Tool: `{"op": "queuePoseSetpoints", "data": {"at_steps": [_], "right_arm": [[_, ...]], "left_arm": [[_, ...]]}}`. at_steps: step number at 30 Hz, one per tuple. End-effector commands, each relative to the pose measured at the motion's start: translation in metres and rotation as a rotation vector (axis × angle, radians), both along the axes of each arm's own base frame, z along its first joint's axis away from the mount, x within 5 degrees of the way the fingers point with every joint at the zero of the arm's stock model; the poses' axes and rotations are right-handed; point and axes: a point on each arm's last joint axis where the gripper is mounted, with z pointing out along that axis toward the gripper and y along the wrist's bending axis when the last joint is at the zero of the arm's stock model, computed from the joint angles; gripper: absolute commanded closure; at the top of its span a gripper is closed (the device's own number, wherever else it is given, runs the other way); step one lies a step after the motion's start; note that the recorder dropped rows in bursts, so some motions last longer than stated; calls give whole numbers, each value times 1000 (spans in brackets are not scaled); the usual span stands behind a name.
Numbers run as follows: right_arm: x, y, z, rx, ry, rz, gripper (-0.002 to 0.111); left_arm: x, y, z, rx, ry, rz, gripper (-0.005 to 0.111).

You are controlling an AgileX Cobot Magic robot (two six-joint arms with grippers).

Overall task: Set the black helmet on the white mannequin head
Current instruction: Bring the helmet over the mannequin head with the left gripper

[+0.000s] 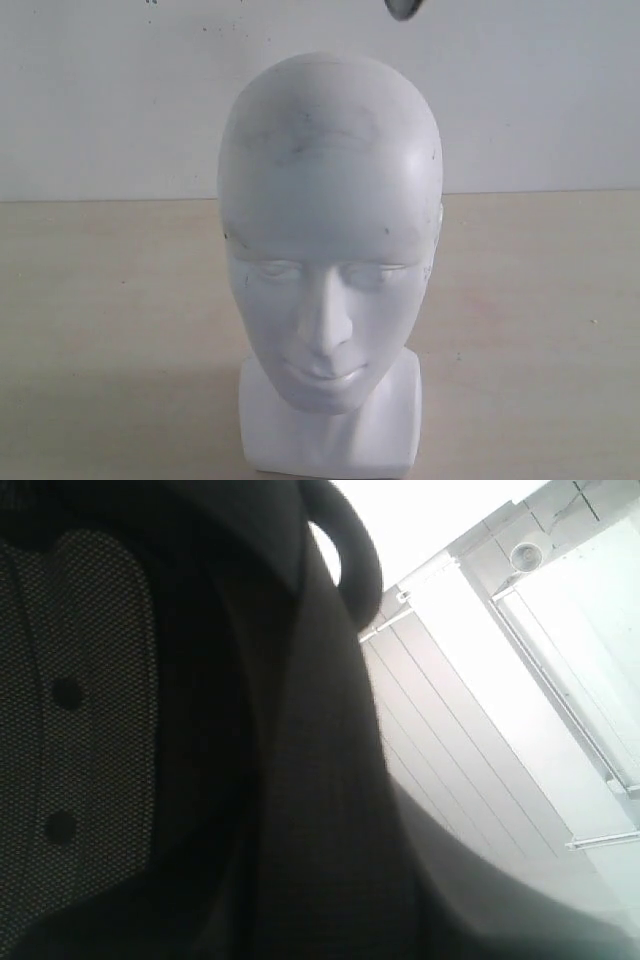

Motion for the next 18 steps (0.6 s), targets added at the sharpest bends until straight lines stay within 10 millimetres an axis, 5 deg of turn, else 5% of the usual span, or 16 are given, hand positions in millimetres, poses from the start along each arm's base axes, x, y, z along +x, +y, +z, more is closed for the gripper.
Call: {"op": "queuePoseSetpoints", "data": {"at_steps": [1,18], "right_arm": [[0,0,1,-7,-9,2,109],[0,0,1,-7,-9,2,109]], "left_arm": [[-10,15,16,-156,-66,4,102],[-16,9,14,-76,-104,-16,102]]}}
